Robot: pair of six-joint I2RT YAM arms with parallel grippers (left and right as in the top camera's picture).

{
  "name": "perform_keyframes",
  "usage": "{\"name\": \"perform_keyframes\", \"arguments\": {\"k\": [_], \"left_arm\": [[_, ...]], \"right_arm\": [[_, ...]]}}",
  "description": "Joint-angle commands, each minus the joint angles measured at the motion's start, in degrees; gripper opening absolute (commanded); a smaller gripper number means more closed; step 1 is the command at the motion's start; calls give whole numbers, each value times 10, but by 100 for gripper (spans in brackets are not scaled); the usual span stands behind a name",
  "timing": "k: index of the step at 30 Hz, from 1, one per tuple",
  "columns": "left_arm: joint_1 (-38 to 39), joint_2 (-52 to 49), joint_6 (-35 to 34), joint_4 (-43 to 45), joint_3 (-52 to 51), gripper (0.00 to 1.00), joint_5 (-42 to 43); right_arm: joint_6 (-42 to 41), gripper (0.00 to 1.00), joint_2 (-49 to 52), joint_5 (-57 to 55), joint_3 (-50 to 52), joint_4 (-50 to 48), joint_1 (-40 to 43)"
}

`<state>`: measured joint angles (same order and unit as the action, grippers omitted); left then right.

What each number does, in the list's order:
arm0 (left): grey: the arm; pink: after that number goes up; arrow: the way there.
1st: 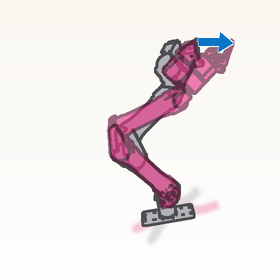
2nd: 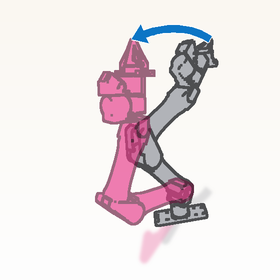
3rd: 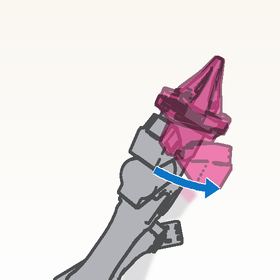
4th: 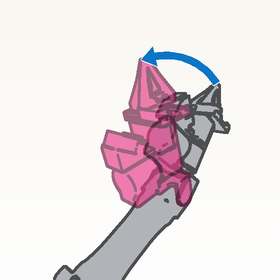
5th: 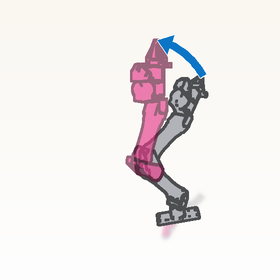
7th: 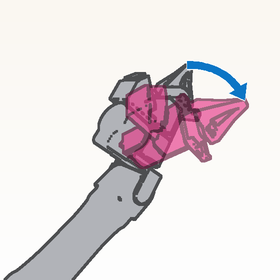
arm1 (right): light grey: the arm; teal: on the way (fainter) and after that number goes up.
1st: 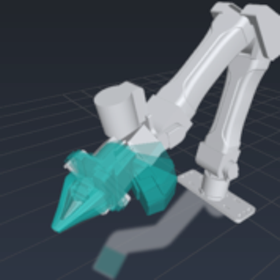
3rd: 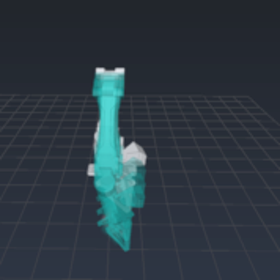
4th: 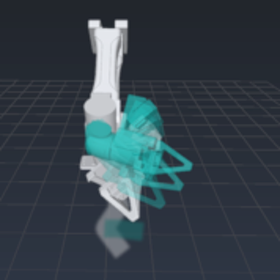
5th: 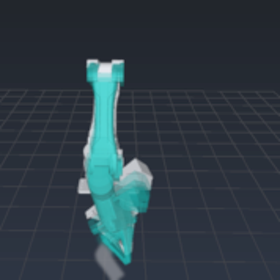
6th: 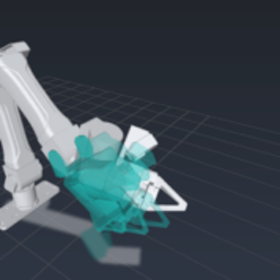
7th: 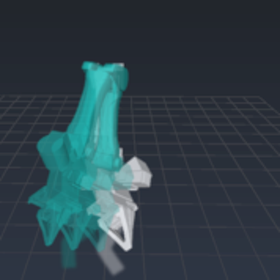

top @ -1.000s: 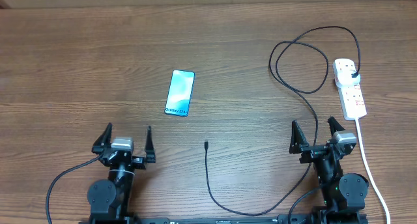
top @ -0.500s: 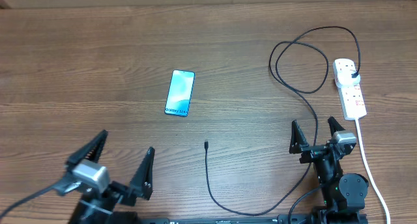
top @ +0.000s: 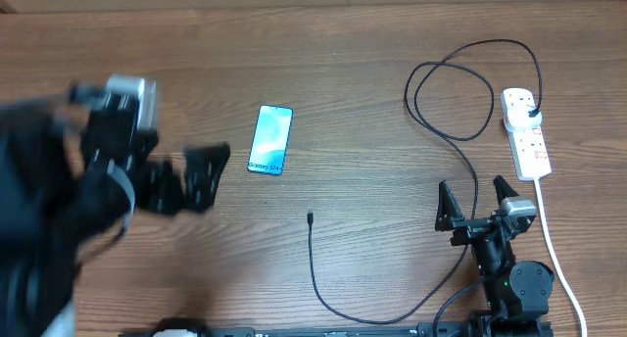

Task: Plug charger to phone and switch on socket
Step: 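Raise the left arm and move the left gripper over the phone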

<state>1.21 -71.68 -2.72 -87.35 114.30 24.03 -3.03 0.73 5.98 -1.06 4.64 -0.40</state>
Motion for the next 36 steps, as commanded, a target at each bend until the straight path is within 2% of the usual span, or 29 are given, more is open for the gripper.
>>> {"name": "perform_keyframes", "arguments": {"k": [1,5,10,18,28,36], "left_arm": [[3,-75,17,-36,24,100,-7],[3,-170,14,-95,24,100,-6],[3,-264,-10,-95,17,100,-4],[25,-363,1,-91,-5,100,-17],[76,-386,-1,18,-103,100,-59],[90,-386,-48,121,-188,100,-80]], "right_arm": [[-3,100,-6,-3,6,-2,-2],[-3,100,-6,-3,6,-2,-2],[-3,100,-6,-3,6,-2,-2],[-3,100,-6,-3,6,-2,-2],[-3,100,-6,-3,6,-2,-2],[-3,100,-6,-3,6,-2,-2]]}}
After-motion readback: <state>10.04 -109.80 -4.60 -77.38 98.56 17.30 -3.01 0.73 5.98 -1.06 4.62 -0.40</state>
